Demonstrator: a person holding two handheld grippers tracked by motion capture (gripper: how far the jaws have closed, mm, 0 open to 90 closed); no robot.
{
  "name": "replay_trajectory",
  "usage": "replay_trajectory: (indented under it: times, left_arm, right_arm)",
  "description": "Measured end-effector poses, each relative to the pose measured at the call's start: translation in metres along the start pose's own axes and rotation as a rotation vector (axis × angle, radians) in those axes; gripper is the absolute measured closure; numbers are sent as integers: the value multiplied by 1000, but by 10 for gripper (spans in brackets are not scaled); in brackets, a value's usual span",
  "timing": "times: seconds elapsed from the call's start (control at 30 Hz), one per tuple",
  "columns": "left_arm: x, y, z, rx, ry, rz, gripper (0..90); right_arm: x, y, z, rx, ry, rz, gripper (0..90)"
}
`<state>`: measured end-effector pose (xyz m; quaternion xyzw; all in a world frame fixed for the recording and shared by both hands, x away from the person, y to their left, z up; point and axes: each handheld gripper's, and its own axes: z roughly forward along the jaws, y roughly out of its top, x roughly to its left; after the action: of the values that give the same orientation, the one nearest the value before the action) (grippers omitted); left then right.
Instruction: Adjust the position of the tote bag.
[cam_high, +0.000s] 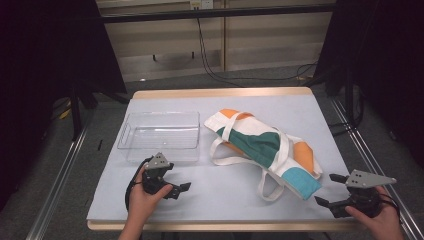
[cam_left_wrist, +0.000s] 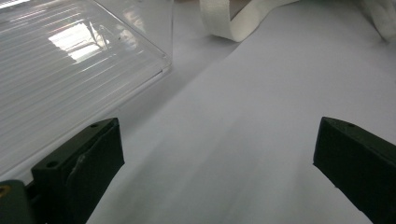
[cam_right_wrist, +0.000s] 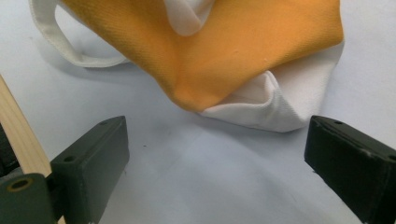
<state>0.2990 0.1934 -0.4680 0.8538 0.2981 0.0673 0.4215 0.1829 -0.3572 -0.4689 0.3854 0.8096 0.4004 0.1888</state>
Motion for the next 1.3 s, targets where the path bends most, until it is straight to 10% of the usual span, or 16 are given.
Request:
replay_trajectory:
  times: [0.23,0.63,1.07,1.3]
  left_arm:
    - [-1,1,2,-4,-12,1,15]
    - [-4,3,8,13,-33,11,15]
    - [-5,4,11,21,-37,3,18]
    - [-6,5,13,30,-41,14,18]
  right_arm:
    - [2,-1,1,-4,0,-4,84]
    - [11,2,-2,-13,1,-35,393]
    - [16,8,10,-50,36,-22,419]
    - [16,17,23,-52,5,-26,646]
